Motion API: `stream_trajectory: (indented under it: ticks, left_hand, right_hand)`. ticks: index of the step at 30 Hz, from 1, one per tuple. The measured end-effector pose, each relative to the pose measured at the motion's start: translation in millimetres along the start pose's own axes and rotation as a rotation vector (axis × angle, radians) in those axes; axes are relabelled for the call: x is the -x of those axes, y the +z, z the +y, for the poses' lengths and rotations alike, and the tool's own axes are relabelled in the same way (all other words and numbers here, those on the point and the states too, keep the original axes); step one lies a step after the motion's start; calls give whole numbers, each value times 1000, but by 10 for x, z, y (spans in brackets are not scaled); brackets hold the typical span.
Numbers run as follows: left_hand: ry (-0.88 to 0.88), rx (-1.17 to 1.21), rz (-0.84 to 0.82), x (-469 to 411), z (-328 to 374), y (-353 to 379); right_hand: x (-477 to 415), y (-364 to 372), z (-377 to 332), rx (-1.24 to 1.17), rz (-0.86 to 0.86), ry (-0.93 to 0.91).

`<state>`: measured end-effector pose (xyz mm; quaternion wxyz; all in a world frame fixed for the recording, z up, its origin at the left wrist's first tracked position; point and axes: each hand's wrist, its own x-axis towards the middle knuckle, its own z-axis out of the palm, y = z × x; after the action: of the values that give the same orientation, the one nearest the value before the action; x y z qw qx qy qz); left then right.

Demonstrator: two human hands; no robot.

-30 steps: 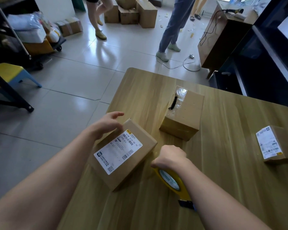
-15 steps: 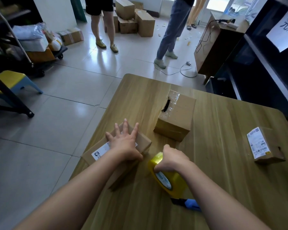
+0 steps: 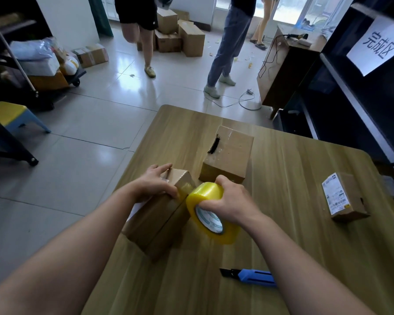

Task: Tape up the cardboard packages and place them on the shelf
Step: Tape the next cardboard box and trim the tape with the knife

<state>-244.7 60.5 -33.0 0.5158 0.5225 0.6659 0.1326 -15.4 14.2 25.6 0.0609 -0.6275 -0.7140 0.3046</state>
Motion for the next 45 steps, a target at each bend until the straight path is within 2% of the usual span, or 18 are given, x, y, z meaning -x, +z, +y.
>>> stream_trajectory:
  ticks: [5,8,11,15,21,25,30,45]
  left_hand:
    - [-34,310,-184,11,-81,-79]
    - [-44,338,-269,29,-101,-99]
    - [-49,396,-267,22,-151,-107]
    - [-34,500,-294,30,-234,-150]
    - [-1,498,-344,-29,-323,-216]
    - [31,543,-440,1,-384,-208]
    - [35,602,-502,-39,-375,-208]
    - [37,643,-575,-158,-482,-298]
  right_hand:
    - [-64,-189,-159,147,-118,48]
    - [-40,-129,-118,246,-238,97]
    - [6,-85,-43,144,-260,92]
    - [51,-155,16,42,-180,55]
    - [26,-10,-47,65,-220,111]
    - [21,49,-36,264,-284,134]
    - [48,259,29,185,-278,182]
    - [-112,406,-21,198,-297,215]
